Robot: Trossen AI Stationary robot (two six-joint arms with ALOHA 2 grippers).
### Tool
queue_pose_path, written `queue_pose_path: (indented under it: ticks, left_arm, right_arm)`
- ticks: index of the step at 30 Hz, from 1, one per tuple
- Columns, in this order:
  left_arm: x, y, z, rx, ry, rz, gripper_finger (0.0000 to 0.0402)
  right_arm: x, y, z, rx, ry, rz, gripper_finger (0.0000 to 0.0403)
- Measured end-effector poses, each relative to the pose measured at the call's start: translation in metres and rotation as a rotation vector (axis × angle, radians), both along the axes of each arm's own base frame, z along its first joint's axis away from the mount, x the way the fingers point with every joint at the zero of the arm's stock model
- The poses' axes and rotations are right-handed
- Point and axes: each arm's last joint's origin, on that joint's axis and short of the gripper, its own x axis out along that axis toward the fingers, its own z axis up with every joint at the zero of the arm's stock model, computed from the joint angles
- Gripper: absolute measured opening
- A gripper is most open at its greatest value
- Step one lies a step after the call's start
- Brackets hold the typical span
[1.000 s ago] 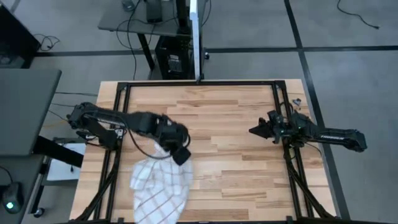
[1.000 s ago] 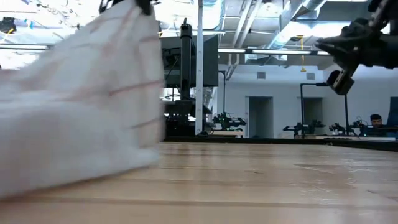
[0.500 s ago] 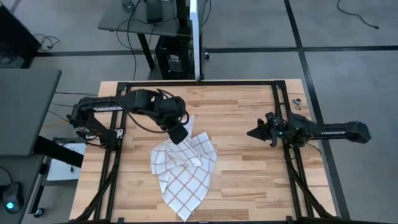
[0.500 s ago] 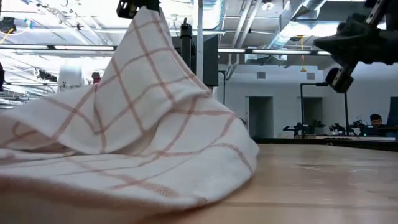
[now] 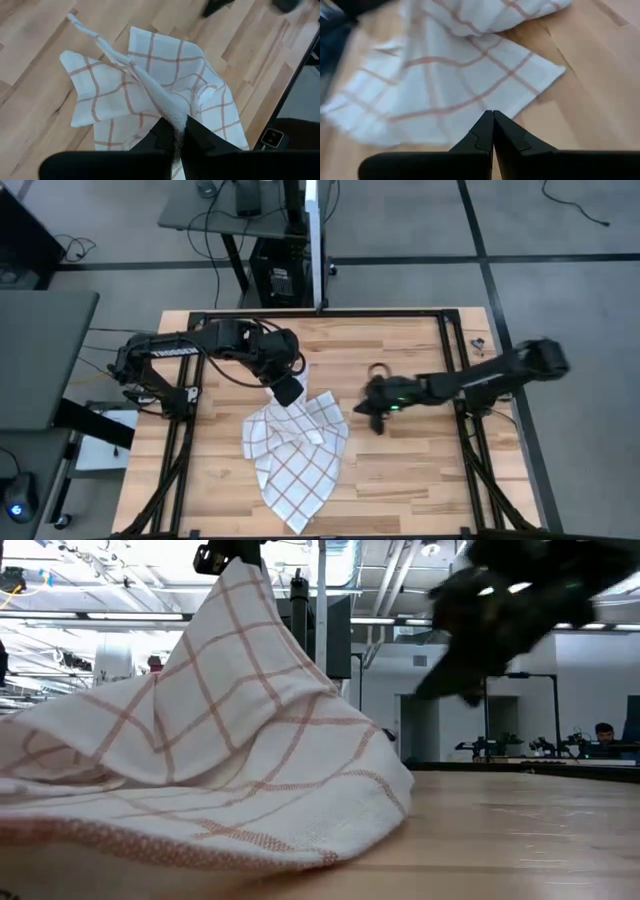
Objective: Roll towel
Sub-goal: Fold the white towel
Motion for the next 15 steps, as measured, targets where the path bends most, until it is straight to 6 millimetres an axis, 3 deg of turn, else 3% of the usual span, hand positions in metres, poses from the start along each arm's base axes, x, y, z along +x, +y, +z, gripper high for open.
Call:
queue_pose_path:
  ticks: [4,7,10,15]
  left_arm:
    - [-0.004,-0.002,-0.002,0.012,0.041,-0.031,0.0]
    - [-0.007,-0.002,-0.004,0.026,0.085,-0.024,0.0]
    - [-0.014,-0.001,-0.005,0.053,0.149,-0.013,0.0]
    - [-0.032,-0.001,-0.006,0.072,0.297,0.023,0.0]
  right_arm:
    - [0.045,-0.002,-0.013,-0.045,0.056,0.025,0.0]
    - [0.066,0.0,-0.026,-0.071,0.153,0.055,0.0]
    - [0.073,0.0,-0.043,-0.077,0.298,0.071,0.0]
    - [0.064,-0.001,-0.046,-0.075,0.462,0.077,0.0]
